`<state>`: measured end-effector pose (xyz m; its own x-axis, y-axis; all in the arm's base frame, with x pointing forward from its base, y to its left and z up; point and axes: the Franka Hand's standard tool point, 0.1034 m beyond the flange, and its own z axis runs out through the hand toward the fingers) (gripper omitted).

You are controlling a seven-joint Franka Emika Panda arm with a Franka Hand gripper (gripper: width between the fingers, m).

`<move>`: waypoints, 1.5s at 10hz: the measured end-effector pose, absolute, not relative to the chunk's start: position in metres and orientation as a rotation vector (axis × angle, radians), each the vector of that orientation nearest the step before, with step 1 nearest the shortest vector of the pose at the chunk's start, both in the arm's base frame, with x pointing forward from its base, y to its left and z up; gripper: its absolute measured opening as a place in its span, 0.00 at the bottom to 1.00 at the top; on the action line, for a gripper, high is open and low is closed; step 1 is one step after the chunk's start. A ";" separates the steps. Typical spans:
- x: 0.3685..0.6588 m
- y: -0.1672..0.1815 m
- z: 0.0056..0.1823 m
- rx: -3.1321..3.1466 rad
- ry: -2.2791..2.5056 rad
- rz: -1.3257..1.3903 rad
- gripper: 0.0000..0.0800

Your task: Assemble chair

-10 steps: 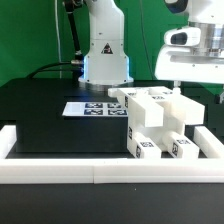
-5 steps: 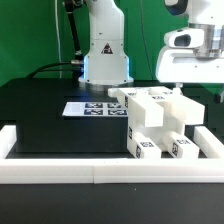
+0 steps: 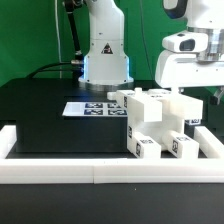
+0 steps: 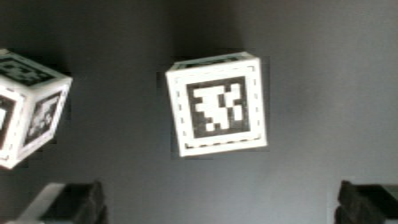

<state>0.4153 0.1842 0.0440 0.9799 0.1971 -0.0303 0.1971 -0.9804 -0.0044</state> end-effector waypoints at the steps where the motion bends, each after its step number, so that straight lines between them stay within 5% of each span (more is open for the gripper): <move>1: 0.412 0.187 0.041 -3.123 -0.324 0.040 0.81; 7: 0.412 0.185 0.044 -3.124 -0.297 0.038 0.81; 11: 0.427 0.175 0.085 -3.105 -0.235 0.062 0.81; 15: 0.481 0.144 0.120 -3.096 -0.176 0.024 0.81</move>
Offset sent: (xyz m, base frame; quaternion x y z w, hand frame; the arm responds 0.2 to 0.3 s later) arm 0.0031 -0.0005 -0.0002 -0.0052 -0.0020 -0.0090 0.9999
